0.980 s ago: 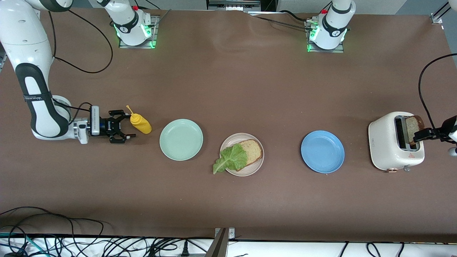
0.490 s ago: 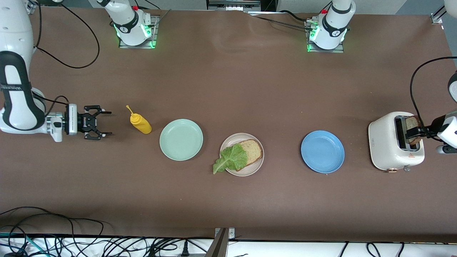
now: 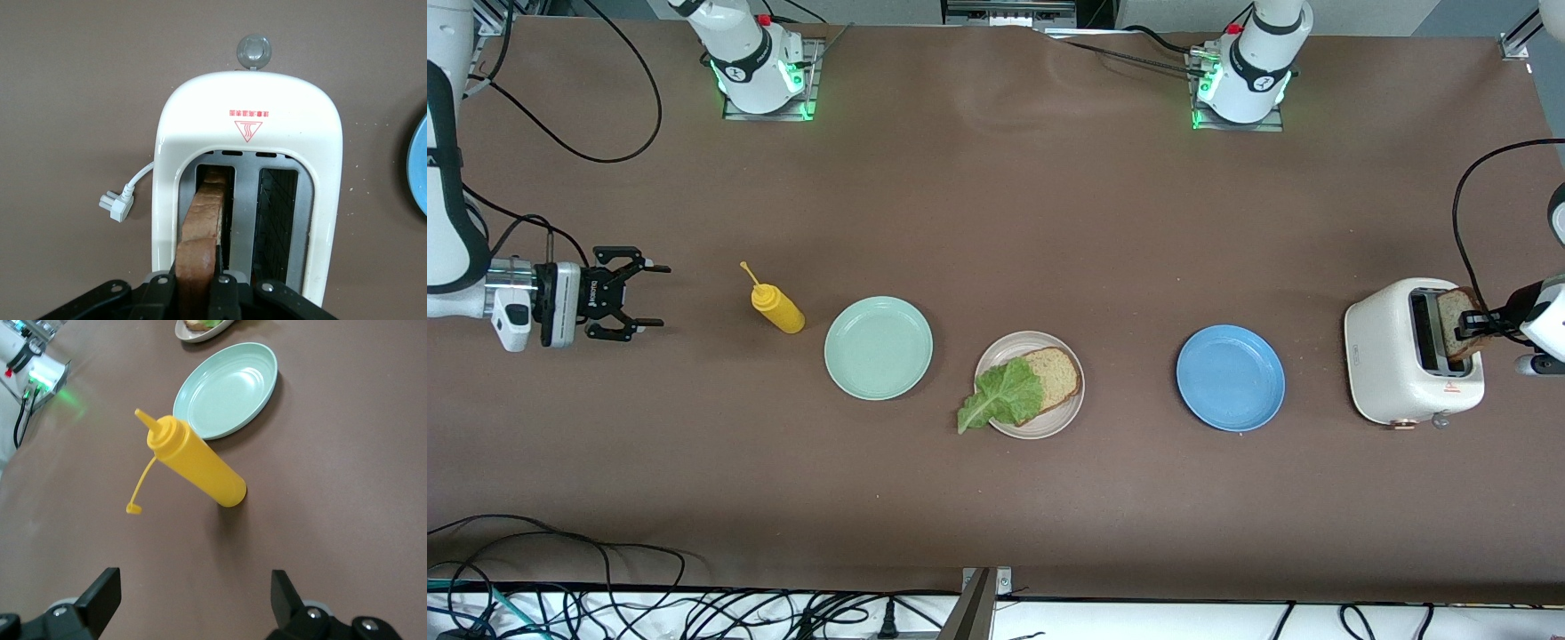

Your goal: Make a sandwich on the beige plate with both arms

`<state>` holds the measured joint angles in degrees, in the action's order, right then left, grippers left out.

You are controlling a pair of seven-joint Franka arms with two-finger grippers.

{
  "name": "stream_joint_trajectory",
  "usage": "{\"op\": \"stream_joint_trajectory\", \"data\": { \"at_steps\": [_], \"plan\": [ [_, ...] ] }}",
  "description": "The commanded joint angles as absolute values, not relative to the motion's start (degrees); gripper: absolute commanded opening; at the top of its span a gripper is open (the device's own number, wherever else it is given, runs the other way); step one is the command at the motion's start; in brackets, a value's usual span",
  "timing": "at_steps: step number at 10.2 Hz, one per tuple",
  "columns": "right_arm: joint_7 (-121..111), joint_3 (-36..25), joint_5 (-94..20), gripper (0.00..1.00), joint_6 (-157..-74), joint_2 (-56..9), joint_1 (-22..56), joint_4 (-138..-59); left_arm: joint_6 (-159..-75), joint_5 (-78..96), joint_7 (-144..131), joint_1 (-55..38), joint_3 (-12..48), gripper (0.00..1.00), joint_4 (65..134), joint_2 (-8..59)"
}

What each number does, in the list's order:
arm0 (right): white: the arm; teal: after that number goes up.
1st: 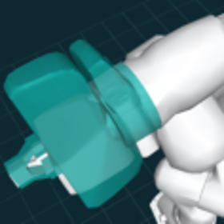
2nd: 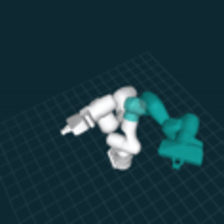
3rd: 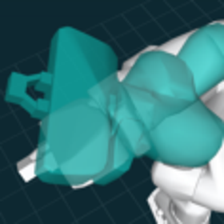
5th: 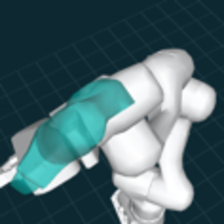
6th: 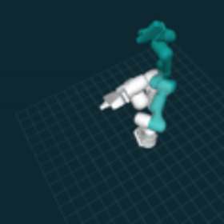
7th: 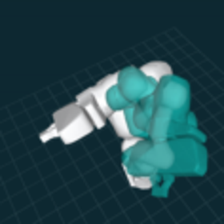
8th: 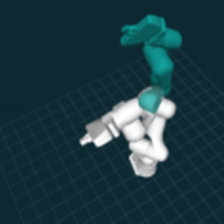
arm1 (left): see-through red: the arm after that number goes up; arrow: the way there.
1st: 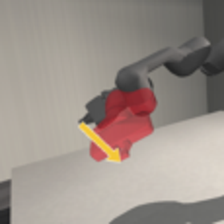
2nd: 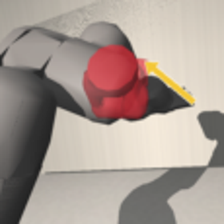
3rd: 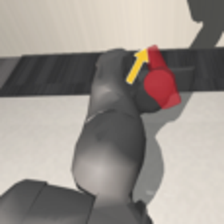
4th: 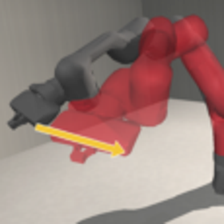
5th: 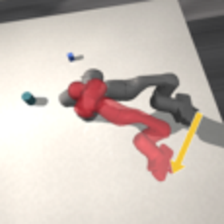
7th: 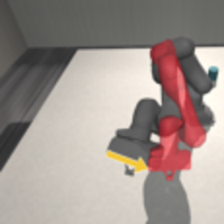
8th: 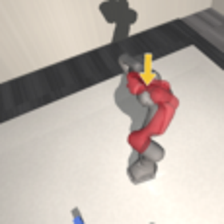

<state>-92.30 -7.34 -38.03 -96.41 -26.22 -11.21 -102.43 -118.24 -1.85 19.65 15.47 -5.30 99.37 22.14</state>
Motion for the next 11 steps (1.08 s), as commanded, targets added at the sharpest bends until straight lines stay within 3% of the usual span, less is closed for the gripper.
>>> {"op": "stream_joint_trajectory", "data": {
  "at_steps": [1,4,8,11],
  "plan": [
    [-74.19,-6.95,-30.81,1.0,-97.81,-21.47,-8.28,-103.8,-118.48,-0.88,23.46,15.73,-6.24,0.0,100.2,20.92],
    [-48.78,-2.91,-18.59,1.0,-99.57,-16.81,-6.78,-103.89,-113.84,1.65,21.98,14.77,-6.5,0.0,99.49,18.29],
    [-19.43,-1.32,-7.23,1.0,-98.97,-8.38,-2.65,-105.55,-98.38,5.98,19.53,14.33,-7.29,0.0,90.11,17.32],
    [0.33,-1.14,1.92,1.0,-99.31,-2.31,4.2,-105.38,-93.7,8.51,16.19,14.06,-7.29,0.0,86.58,16.7]
  ]
}}
